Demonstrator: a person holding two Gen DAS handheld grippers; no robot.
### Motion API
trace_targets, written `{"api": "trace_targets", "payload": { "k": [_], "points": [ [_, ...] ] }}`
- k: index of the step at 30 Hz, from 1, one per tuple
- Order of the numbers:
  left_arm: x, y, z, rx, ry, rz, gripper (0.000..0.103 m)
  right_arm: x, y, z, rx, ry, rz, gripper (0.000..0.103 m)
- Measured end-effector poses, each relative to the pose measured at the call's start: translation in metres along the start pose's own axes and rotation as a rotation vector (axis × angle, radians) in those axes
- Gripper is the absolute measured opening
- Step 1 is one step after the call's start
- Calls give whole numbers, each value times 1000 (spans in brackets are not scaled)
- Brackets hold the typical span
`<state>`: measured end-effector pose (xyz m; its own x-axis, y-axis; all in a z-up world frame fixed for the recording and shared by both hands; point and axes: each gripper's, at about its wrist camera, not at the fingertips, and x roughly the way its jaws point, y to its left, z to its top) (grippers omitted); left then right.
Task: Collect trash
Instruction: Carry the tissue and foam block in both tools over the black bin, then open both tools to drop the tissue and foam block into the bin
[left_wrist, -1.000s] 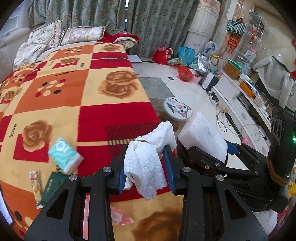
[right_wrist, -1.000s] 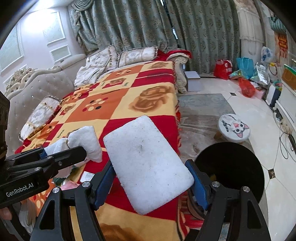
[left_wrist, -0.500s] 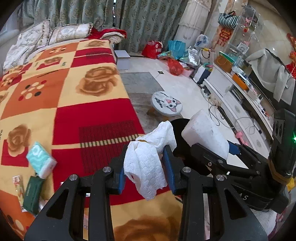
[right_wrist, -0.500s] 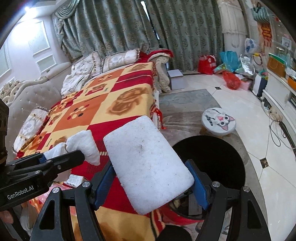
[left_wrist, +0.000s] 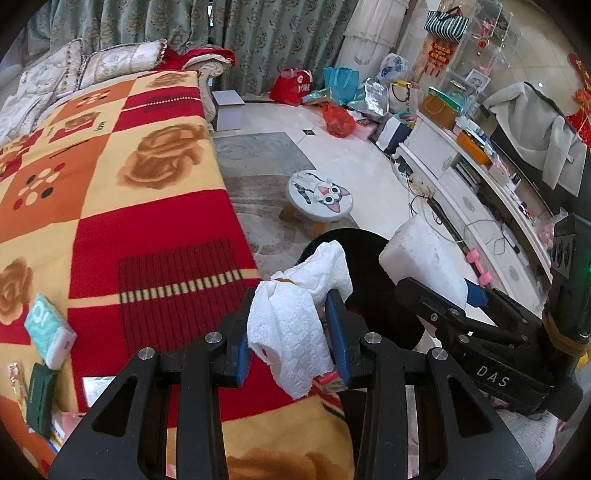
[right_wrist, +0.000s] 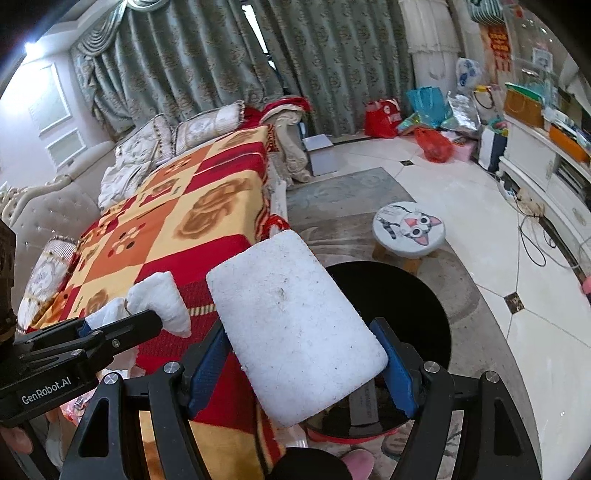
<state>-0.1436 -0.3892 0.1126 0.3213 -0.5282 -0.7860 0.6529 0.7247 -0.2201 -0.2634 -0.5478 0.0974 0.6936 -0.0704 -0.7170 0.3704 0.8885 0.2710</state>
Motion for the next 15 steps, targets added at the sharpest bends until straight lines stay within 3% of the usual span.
{"api": "trace_targets", "payload": {
  "k": [15],
  "points": [
    [28, -15, 6, 3, 42, -31, 34, 7, -27, -2, 58, 14, -25, 74]
  ]
}}
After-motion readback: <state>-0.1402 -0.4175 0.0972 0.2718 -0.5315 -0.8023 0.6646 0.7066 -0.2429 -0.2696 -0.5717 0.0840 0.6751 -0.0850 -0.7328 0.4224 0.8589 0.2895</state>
